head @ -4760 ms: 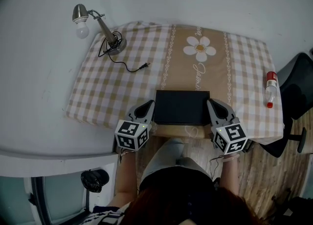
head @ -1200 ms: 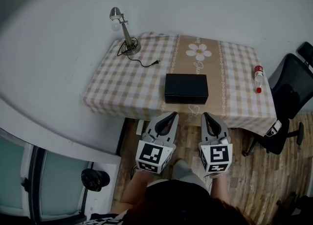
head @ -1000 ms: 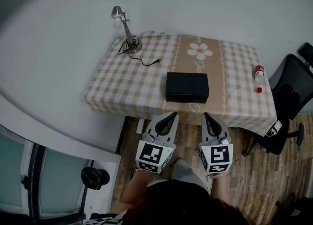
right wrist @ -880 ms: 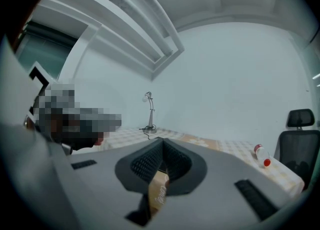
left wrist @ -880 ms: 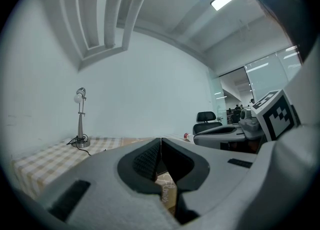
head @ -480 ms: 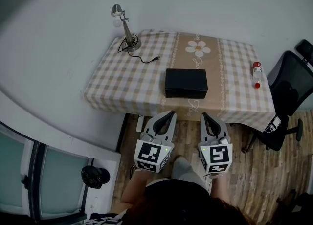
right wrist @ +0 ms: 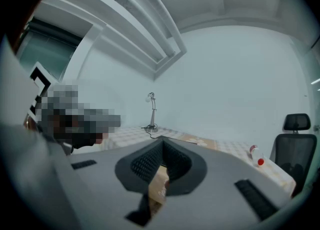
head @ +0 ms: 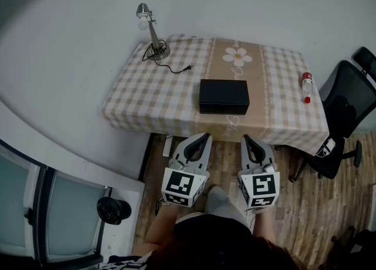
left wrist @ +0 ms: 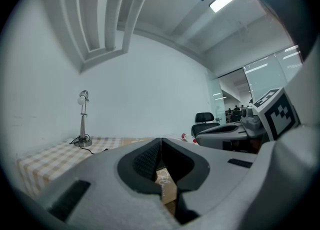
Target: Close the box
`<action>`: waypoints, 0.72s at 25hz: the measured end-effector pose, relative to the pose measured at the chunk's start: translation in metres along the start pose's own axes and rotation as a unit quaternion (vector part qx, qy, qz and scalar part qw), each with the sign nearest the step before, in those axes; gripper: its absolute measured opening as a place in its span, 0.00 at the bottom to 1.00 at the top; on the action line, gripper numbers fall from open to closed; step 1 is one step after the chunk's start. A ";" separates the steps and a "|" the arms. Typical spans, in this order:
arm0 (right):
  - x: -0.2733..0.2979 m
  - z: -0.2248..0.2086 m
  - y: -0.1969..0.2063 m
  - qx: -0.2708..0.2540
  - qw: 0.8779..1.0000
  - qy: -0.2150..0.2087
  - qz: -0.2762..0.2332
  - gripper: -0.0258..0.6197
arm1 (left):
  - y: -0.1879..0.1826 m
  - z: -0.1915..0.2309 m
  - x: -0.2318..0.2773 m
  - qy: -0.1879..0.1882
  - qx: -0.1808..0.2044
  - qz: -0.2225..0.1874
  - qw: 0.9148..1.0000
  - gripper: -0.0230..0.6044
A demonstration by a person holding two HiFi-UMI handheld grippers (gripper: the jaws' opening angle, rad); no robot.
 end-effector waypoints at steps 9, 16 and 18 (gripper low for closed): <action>-0.010 0.005 0.000 0.004 1.000 -0.002 0.001 0.07 | 0.002 -0.005 -0.012 -0.004 -0.005 -0.003 1.000 0.08; -0.015 0.011 -0.002 0.005 1.000 -0.013 -0.001 0.07 | 0.003 -0.008 -0.021 -0.011 -0.008 -0.005 1.000 0.08; -0.015 0.012 -0.002 0.005 1.000 -0.014 0.000 0.07 | 0.003 -0.008 -0.023 -0.012 -0.010 -0.005 1.000 0.08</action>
Point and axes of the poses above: the fingertips, and each gripper's own axes: x forward along the fingers, z to its left, y out of its underside, the point moved 10 cm from there along -x, backward along the fingers, and after that the axes turned 8 degrees about y, right-handed, at the moved point
